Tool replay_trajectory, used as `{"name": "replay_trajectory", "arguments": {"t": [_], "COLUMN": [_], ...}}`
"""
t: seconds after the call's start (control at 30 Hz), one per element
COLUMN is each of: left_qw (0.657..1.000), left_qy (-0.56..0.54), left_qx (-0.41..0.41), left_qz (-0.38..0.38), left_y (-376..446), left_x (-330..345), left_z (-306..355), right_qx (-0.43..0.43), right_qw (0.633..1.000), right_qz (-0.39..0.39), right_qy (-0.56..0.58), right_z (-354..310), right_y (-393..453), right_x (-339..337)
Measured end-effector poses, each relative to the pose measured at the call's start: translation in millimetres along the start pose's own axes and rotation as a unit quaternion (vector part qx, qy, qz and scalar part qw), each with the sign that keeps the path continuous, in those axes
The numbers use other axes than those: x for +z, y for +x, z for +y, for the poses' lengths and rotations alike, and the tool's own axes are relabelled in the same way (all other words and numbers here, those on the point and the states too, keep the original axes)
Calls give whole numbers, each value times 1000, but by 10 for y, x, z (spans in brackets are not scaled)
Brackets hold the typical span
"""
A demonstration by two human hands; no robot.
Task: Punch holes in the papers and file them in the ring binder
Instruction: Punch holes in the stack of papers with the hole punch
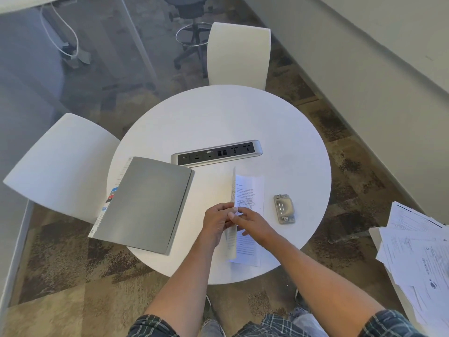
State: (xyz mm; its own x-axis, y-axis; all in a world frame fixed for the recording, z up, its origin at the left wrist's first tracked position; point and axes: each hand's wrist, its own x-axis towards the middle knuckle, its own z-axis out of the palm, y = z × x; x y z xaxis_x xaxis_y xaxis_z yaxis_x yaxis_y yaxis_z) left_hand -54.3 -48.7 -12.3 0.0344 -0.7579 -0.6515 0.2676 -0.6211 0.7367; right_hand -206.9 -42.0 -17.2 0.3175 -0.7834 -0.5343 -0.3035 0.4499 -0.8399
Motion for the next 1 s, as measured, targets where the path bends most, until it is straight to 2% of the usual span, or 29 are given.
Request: {"name": "replay_trajectory", "arguments": {"t": [0.17,0.23,0.37,0.43,0.57,0.67,0.77,0.87,1.0], "left_qw": [999,999,994,991,986,985,987,980,936], "left_qy": [27,36,99,124,157,163,152,178,269], "left_qx": [-24,-28,-33,-37,-54,-52,-37,17,92], "left_qz": [-4,-3,44,44,15,17,30,82,208], "left_y": [-2,-4,28,42,14,0,-9,-16,-111], "left_x": [-7,2,-4,-27,-65,-110,-143,-207,-431], "left_z": [-8,-24,-58,-91,-140,-141,-140,-136,-147], "right_qx": [5,1,-17,-19,-18,-24,-12,15,45], "right_qw": [999,996,975,958,896,863,851,849,844], "right_qz": [2,31,87,100,117,111,99,97,81], "right_qy": [-35,-87,-202,-269,-427,-492,-516,-519,-528], "right_z": [44,82,85,77,94,115,144,144,208], "right_y": [13,2,-17,-15,22,62,108,153,194], "right_x": [-13,4,98,145,212,273,263,228,271]}}
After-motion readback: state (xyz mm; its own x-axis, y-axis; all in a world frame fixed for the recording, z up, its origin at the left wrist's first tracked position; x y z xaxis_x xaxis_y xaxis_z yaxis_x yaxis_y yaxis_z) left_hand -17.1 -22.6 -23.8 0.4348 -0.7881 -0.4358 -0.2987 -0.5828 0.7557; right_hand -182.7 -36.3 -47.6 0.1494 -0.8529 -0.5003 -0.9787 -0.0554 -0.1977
